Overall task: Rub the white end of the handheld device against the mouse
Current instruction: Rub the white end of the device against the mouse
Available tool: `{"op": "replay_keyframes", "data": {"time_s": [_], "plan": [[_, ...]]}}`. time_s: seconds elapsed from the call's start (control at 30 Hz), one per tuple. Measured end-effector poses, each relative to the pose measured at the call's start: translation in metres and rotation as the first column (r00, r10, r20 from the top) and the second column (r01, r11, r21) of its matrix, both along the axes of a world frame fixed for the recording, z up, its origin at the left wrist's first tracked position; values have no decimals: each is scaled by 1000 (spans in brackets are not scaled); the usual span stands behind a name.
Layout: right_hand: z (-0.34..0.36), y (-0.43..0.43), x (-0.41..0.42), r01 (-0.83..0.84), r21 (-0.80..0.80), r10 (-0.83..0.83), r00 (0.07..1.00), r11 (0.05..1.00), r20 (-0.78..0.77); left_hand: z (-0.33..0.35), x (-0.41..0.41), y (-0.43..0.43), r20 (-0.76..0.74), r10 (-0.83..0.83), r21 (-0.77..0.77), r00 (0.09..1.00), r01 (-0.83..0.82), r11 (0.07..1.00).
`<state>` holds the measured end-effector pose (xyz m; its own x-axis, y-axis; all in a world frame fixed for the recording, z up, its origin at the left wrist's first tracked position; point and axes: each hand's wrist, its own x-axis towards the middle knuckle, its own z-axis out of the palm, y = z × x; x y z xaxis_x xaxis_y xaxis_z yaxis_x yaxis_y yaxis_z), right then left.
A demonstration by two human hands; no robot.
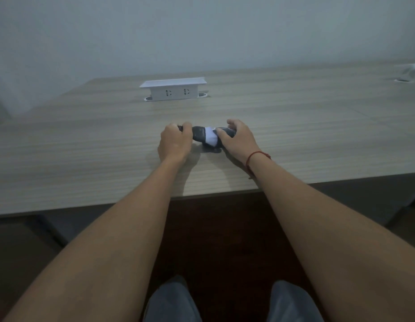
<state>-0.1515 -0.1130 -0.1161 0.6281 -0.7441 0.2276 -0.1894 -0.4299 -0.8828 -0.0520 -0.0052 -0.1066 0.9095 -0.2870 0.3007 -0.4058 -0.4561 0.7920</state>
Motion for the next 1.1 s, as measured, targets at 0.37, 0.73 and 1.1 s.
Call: {"op": "replay_keyframes", "data": {"time_s": [0.37,0.73,1.1], "plan": [[2,-2,-2,-22,63,19,999,998,44,3,-4,1,67,60,-58,996,-56,997],[-1,6,-4,215,-200,-241,964,956,-116,4,-10,1,235,148,-19,961,-148,989],[2,2,-8,-1,-30,2,1000,1000,12,-1,-3,-2,211,97,61,973,-112,992]]}}
